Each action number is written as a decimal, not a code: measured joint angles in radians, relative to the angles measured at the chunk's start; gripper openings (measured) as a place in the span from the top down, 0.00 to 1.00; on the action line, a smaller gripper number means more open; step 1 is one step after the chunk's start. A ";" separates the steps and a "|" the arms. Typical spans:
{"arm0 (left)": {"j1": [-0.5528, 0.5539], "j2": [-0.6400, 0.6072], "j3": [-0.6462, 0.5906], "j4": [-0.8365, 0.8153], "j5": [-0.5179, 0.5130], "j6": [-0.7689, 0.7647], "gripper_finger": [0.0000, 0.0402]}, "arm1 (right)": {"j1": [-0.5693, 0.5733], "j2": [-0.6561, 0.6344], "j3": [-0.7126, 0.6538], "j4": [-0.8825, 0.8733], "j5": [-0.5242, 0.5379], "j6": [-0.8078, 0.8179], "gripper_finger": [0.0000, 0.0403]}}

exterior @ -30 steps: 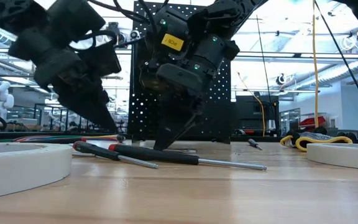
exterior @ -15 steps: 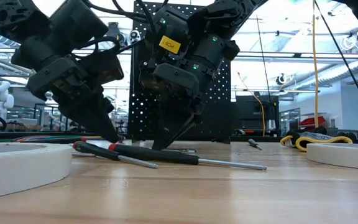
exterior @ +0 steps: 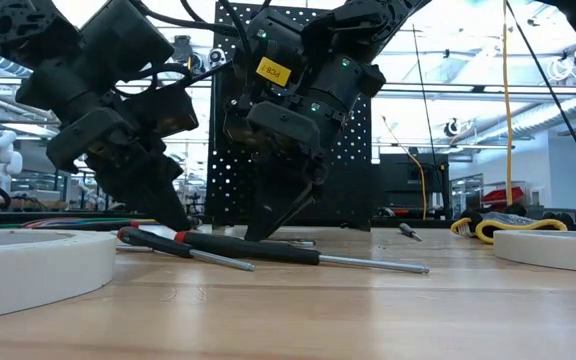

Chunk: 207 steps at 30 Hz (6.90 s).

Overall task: Hang tools onto peg board
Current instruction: Put the wrench into the peg board

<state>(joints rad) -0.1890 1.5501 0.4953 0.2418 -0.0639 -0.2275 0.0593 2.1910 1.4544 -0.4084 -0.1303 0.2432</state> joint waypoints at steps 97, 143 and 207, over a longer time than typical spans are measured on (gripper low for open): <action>0.060 -0.009 -0.162 0.326 0.114 -0.201 0.48 | 0.178 -0.014 -0.065 0.210 0.506 -0.154 0.99; 0.058 0.045 -0.160 0.329 0.066 0.181 0.95 | 0.116 -0.027 -0.066 0.256 0.363 0.003 0.99; 0.057 -0.168 -0.027 0.774 -0.019 -0.072 0.97 | 0.130 -0.704 -0.611 1.152 0.472 -0.131 0.67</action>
<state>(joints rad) -0.1322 1.3823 0.4686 1.0161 -0.0828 -0.2999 0.1893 1.4868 0.8434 0.7434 0.3412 0.1125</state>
